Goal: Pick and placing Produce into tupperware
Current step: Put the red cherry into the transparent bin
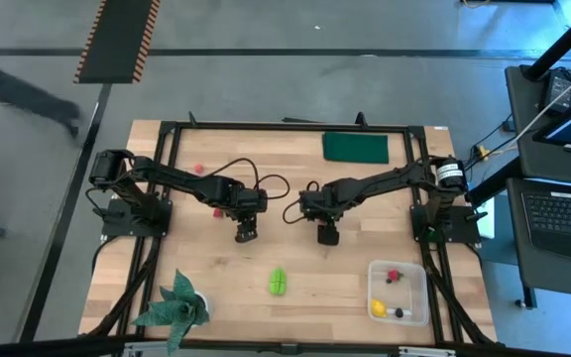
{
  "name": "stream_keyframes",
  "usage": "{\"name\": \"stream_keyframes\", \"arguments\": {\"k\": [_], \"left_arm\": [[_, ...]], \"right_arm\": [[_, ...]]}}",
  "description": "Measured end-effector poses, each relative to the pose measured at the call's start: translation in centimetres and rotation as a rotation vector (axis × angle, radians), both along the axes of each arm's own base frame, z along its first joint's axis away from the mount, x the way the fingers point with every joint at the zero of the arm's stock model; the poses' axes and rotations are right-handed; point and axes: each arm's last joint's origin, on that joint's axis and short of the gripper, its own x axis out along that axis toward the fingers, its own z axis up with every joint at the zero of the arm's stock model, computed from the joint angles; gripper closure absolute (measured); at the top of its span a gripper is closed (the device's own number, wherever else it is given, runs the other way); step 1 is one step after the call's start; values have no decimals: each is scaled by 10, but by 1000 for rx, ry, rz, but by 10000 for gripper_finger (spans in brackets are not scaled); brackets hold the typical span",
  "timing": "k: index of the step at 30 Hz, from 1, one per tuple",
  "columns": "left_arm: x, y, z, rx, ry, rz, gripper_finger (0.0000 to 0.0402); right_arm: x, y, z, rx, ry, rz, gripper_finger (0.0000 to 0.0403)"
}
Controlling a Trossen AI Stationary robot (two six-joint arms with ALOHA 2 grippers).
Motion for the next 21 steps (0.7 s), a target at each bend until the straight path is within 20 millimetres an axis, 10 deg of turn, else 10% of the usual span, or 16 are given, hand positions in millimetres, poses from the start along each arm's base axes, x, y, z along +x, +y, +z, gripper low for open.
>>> {"name": "stream_keyframes", "arguments": {"k": [21], "left_arm": [[0, 0, 0, 0, 0, 0, 165]], "right_arm": [[0, -1, 0, -20, 2, 6, 262]]}}
